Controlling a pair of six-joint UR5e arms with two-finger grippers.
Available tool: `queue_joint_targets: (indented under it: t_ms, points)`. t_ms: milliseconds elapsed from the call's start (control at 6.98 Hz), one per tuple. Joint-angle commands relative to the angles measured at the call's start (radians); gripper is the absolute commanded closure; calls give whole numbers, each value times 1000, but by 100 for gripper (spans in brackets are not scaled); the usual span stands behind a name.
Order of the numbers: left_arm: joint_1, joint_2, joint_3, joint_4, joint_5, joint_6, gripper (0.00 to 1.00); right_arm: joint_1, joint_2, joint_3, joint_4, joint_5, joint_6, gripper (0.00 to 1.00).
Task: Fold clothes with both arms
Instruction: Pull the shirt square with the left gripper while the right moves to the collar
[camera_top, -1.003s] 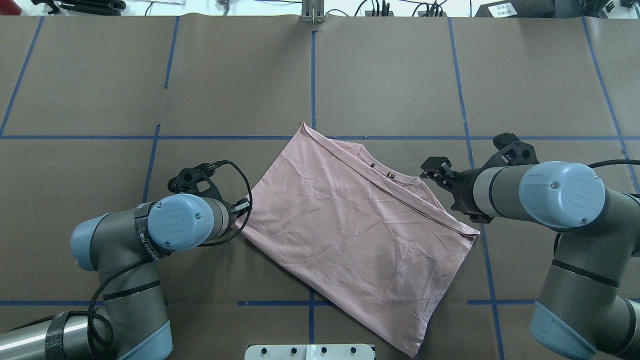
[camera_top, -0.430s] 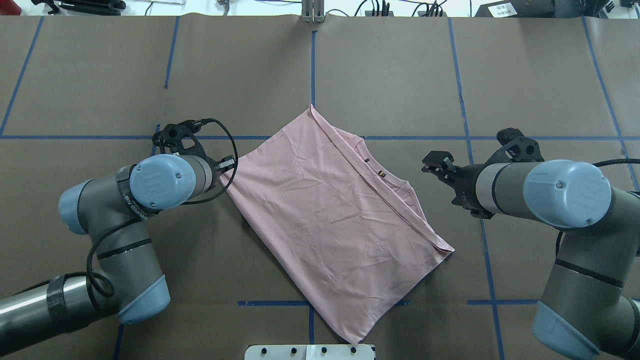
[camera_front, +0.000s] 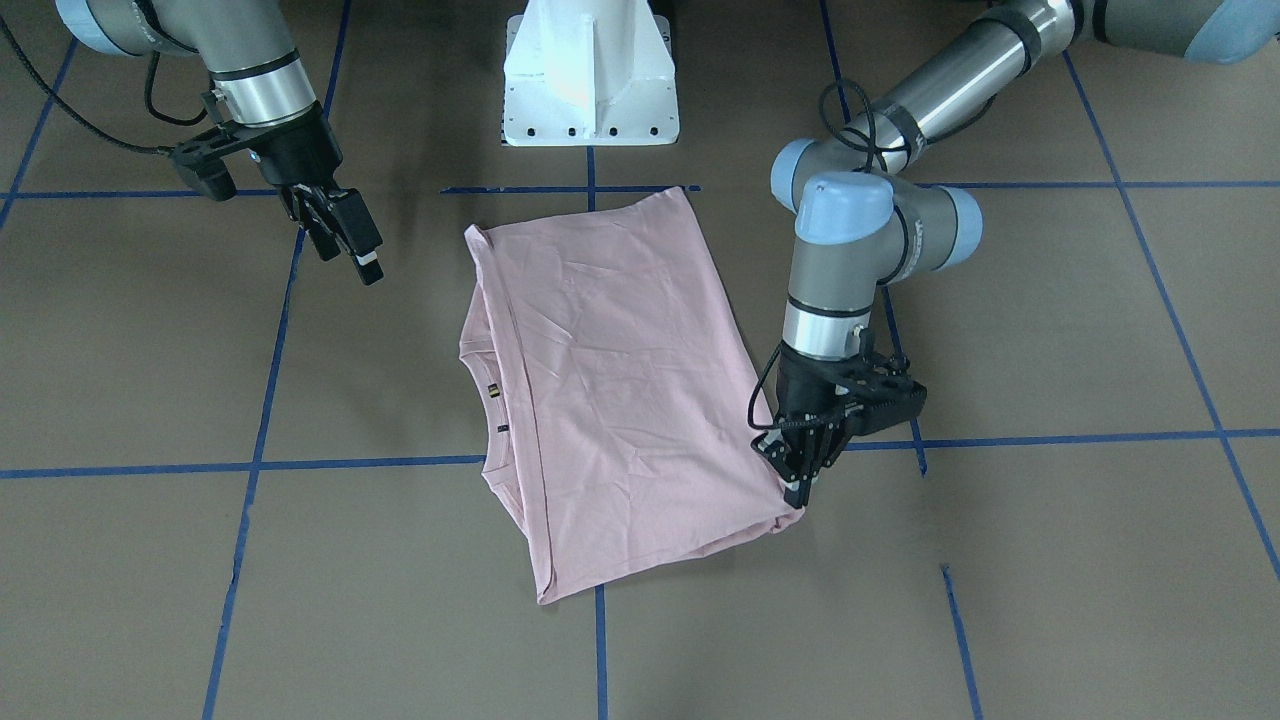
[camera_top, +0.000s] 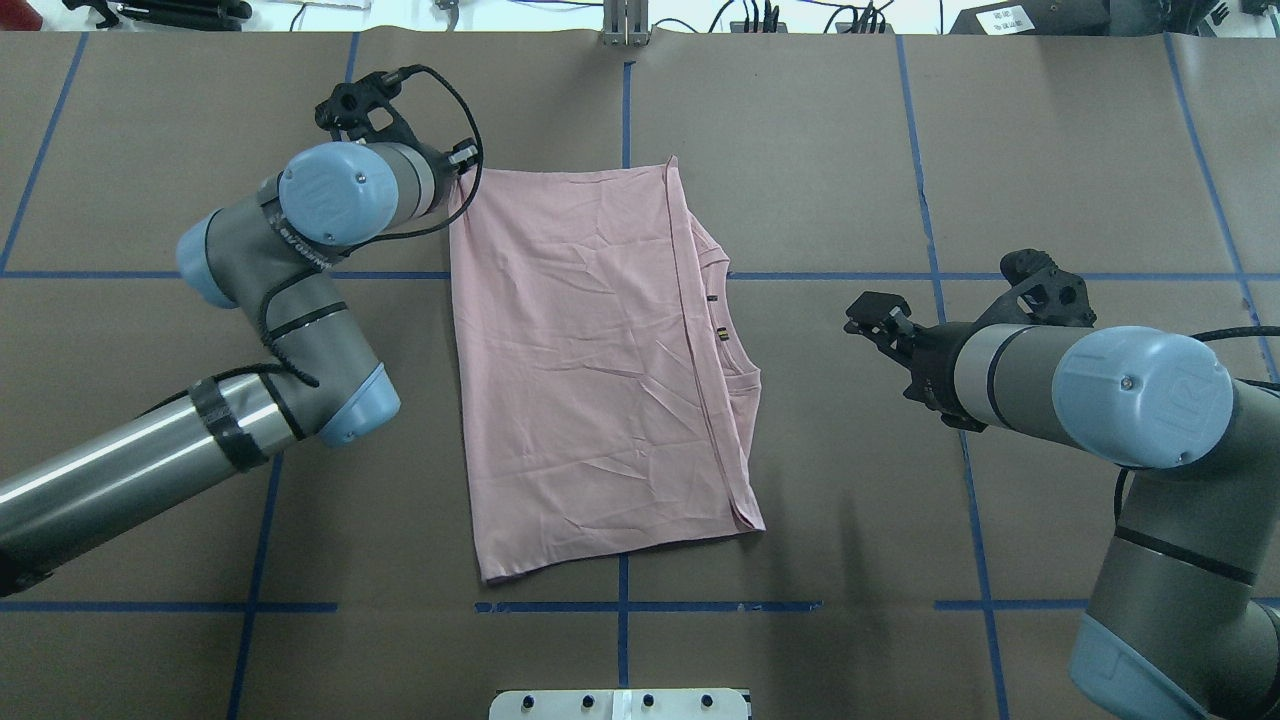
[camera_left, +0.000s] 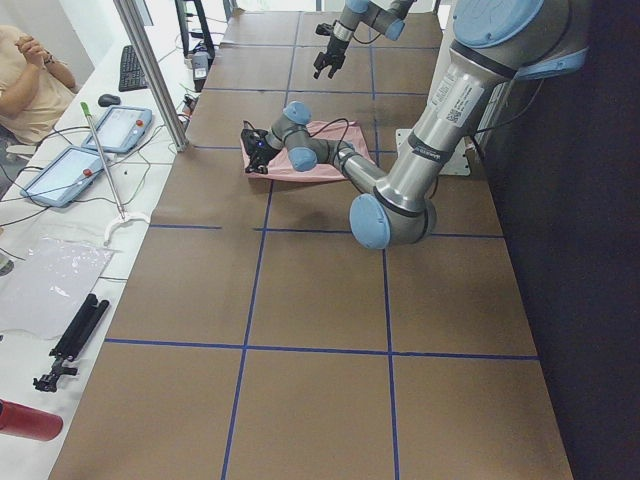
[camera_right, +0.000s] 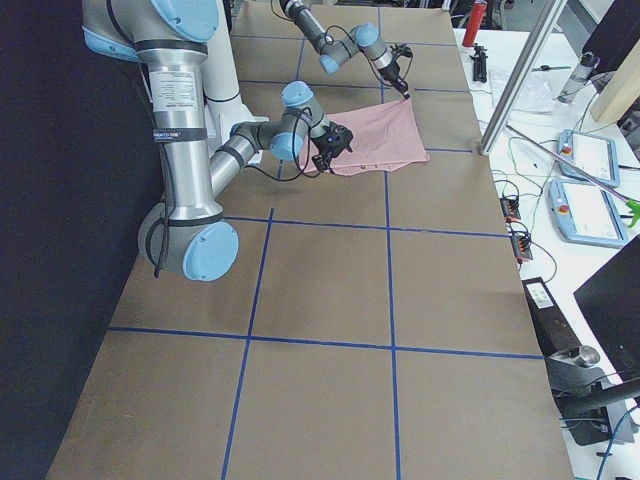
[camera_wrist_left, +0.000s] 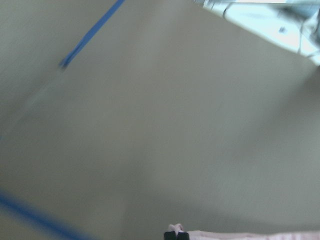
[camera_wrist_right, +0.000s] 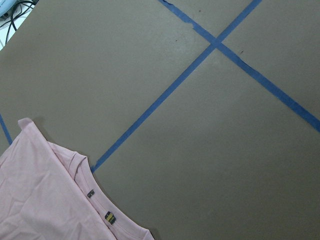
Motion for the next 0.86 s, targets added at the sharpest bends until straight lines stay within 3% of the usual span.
queue_joint_targets:
  t_ms: [0,143,287,430,573,716]
  points:
    - [-31,-65,146,-109,-1,5,69,-102,57,-2,0,-51,6,0]
    - [-31,-57,124,-146,-10,2,60,-196,135,-35,-9,-116,3,0]
    - [-31,-27,64,-190,-53,-1,60,-216,289,-119,-117,-115,12,0]
    - [-31,59,-93,-195,-109,-26,60,-233,371,-185,-242,-119,29,0]
    - [-32,111,-183,-197,-162,-58,60,-240,385,-200,-242,-122,49,2]
    - [-37,115,-205,-197,-170,-60,60,-239,402,-251,-222,-122,61,8]
